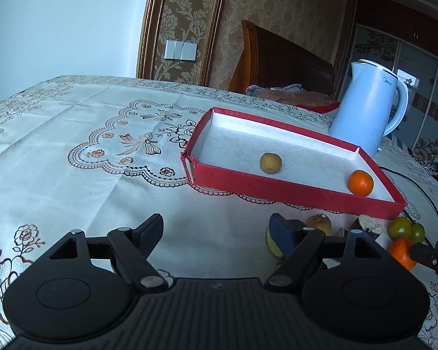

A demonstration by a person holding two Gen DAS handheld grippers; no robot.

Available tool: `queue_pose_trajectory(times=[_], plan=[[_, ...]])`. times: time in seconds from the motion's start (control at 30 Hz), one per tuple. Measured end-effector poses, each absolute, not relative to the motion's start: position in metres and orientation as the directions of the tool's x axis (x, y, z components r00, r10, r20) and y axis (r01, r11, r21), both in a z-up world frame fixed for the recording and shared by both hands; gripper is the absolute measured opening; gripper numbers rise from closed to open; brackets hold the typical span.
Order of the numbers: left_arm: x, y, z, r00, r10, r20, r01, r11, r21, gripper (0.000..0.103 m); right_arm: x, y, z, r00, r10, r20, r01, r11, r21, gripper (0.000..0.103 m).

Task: Organize fruits
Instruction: 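Withdraw both tools from the tray back toward the remaining fruit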

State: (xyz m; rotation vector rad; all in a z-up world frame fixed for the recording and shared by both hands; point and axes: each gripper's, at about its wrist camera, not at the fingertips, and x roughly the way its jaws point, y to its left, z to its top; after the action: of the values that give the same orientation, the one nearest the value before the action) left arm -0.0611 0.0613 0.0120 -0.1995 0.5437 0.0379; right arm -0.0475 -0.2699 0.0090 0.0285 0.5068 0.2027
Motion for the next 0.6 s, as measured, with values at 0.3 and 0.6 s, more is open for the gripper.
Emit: queue_pose_trajectory(times=[0.3, 0.6], plan=[[-0.083, 0.036, 0.012, 0.853, -0.056, -0.519, 0.017, 0.997, -0.08, 0.081, -0.046, -0.264, 0.006, 0.846, 0.183, -0.502, -0.188, 0.981, 0.041, 0.1], [-0.071, 0.004, 0.008, 0.806, -0.091, -0.585, 0.083, 0.996, -0.041, 0.082, -0.045, -0.272, 0.005, 0.844, 0.193, -0.5, -0.173, 0.981, 0.087, 0.1]])
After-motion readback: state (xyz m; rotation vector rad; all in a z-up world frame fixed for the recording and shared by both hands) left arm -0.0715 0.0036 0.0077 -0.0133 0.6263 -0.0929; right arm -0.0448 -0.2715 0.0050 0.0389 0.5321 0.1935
